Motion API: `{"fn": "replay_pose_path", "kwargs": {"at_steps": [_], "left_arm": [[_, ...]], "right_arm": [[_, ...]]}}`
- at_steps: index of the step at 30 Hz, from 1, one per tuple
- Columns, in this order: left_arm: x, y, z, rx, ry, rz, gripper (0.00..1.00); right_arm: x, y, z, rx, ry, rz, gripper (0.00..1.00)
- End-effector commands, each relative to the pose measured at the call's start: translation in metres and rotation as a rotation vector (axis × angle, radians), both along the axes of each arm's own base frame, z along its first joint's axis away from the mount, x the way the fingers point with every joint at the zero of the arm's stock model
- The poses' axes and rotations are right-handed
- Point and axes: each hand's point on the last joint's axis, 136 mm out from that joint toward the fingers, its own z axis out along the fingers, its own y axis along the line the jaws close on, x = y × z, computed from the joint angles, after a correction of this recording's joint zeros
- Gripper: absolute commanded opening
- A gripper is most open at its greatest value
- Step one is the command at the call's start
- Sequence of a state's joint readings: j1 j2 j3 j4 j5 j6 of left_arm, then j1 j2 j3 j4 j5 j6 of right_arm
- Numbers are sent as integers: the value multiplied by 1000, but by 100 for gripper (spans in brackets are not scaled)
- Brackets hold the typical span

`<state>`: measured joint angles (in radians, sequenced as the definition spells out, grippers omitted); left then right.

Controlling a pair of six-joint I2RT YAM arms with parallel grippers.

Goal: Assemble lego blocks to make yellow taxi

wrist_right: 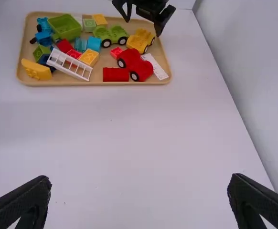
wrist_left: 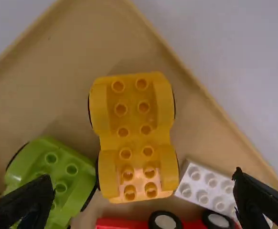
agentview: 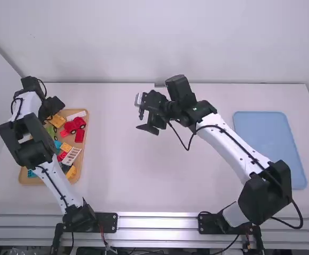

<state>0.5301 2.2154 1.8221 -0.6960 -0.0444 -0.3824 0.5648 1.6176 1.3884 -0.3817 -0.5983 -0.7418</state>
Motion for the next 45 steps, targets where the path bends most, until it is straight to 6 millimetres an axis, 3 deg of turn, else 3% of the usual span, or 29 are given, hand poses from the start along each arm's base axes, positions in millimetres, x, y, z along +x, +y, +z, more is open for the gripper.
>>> {"fn": "replay_pose_path", "kwargs": {"at_steps": [1,7,15,30,45], "left_arm": [[3,-5,-10,-11,3,2,100],[4,-6,-22,5,-6,-25,98],[7,-5,-33,10,-34,0,89],[-5,-10,-52,-35,-29,101,91],[-11,-4,-53,12,6,97,91]], "right_arm": [[3,5,1,-13,-17,-11,99],[3,7,-1,-36,-33,-27,99],[4,6,-2,-37,-28,-29,99],[-2,2,-9,-65,0,-21,99],[-2,2,-9,-66,-1,-22,99]]}}
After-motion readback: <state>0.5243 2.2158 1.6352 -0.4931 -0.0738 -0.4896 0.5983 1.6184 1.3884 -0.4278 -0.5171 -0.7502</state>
